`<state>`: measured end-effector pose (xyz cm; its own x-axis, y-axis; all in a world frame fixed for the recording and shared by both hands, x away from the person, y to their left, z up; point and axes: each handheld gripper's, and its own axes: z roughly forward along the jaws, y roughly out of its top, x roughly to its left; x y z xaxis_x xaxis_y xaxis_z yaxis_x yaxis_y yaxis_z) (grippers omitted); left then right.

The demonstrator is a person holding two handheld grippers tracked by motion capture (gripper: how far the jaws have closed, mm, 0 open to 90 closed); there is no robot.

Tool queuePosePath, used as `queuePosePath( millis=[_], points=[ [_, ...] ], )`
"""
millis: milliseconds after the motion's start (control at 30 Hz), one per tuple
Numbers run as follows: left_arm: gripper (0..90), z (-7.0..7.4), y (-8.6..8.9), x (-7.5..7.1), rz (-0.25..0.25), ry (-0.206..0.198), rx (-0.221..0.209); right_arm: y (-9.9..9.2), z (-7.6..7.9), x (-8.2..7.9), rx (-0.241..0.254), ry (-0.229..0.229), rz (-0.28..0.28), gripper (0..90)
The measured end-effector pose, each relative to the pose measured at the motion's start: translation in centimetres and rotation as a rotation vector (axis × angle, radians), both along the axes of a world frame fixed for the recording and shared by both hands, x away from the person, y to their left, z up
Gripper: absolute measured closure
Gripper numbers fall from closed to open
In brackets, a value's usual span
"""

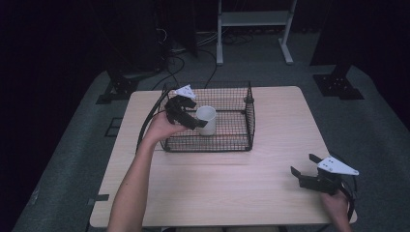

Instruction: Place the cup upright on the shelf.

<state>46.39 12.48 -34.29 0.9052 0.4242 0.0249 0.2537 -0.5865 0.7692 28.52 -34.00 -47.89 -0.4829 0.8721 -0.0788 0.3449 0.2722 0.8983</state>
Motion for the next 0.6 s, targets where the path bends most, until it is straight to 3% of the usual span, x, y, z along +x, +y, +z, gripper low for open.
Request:
queuePosePath(
  millis=[600],
  points=[
    [5.0, -0.6, 0.9, -2.2, 0.005, -0.026, -0.035, 0.1, 0.0, 0.0, -0.003, 0.004, 0.000, 13.3]
  ],
)
